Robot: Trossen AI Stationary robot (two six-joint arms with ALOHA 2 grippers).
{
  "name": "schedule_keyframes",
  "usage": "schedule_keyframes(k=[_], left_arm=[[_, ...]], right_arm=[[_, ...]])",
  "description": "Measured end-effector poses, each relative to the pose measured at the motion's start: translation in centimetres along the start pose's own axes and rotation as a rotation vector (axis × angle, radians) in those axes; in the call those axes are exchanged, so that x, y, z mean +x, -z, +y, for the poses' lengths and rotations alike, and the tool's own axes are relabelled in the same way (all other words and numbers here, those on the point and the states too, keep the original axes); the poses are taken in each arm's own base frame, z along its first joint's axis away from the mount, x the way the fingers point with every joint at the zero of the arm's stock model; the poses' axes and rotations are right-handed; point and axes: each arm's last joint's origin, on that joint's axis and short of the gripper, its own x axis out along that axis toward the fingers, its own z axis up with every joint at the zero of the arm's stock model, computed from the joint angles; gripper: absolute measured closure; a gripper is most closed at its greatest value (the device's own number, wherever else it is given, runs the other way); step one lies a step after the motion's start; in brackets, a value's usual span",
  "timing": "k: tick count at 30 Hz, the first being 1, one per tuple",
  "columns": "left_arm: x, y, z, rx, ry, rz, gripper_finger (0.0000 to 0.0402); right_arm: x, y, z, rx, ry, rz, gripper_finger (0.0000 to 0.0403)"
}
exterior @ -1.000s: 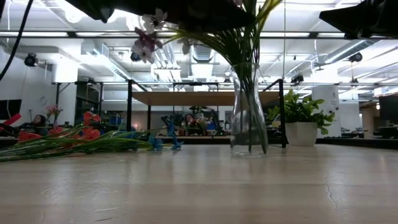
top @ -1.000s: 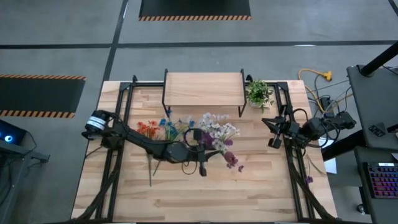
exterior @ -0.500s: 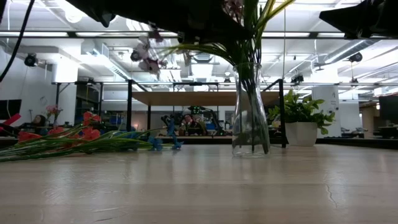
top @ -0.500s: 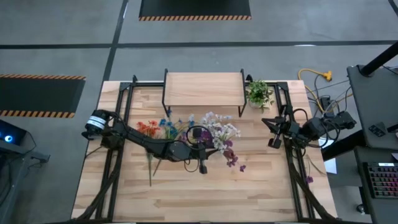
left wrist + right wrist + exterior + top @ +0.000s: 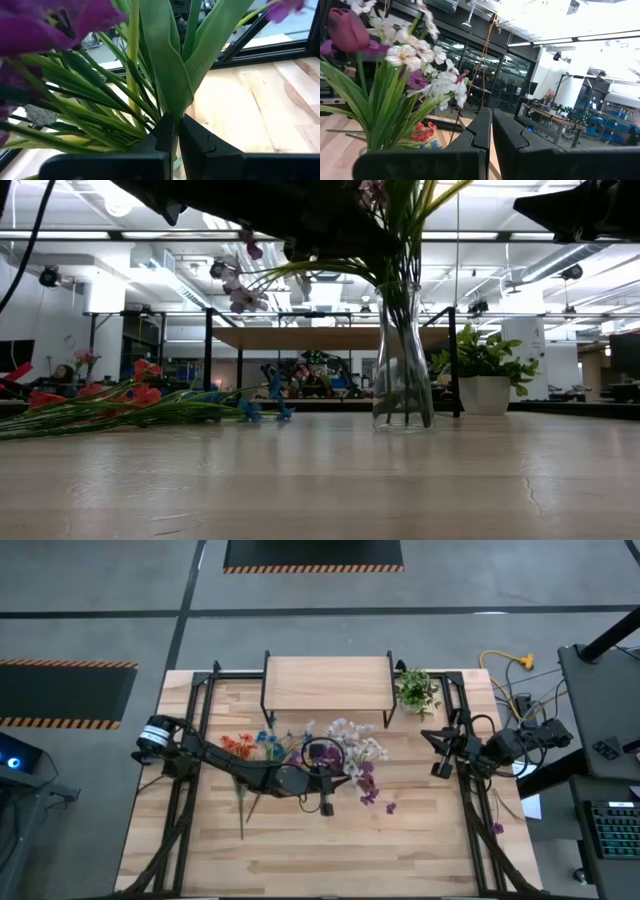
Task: Pick and place flowers into a vace then onto a shelf
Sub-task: Put the red flower into the transparent vase
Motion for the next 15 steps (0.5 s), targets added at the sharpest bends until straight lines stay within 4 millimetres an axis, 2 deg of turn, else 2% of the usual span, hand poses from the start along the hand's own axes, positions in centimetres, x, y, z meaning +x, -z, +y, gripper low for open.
schedule_keyframes(k=[6,15], left_arm=[[0.04,-0.12,0.08,-0.005,-0.003,-0.003,0.0390],[-0.39,-0.87,0.38,-0.012,-0.007,-0.018,0.0282]], right_arm=[[0.00,0.00,0.00,0.000,0.000,0.000,0.0394],[0.00,0.00,0.00,0.000,0.000,0.000,0.0394]])
